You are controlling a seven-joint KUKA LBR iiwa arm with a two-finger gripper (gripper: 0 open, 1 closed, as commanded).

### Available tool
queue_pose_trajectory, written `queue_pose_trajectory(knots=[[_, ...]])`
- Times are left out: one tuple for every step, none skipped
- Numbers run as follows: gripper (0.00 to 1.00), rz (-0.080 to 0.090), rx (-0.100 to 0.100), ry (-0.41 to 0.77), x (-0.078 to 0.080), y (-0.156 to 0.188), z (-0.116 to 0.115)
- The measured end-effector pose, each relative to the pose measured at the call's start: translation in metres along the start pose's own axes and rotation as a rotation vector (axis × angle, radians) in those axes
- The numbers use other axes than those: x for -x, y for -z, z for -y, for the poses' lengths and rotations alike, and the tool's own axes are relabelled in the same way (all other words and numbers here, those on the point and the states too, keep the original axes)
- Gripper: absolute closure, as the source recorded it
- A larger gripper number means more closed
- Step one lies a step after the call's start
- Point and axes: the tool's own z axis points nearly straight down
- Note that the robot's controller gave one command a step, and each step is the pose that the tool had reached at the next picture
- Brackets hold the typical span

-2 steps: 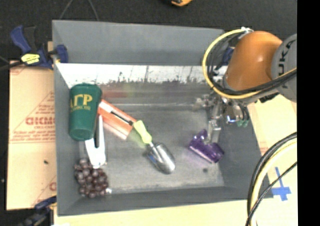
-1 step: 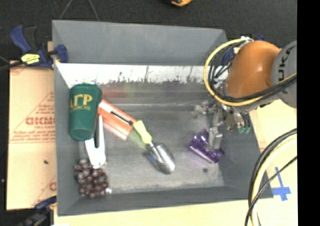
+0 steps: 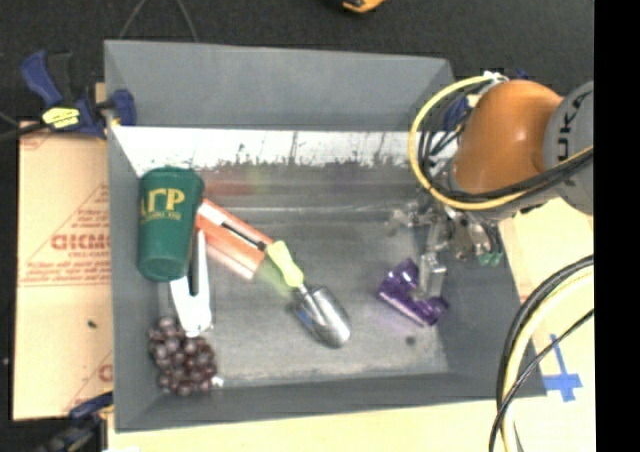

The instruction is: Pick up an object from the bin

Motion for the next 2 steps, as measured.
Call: queue_pose_trajectory(knots=[[1.00, 0.005, -0.002, 0.133, -0.0387, 0.0122, 0.0092], [1.00, 0.005, -0.002, 0.133, -0.0388, 0.0122, 0.0092]])
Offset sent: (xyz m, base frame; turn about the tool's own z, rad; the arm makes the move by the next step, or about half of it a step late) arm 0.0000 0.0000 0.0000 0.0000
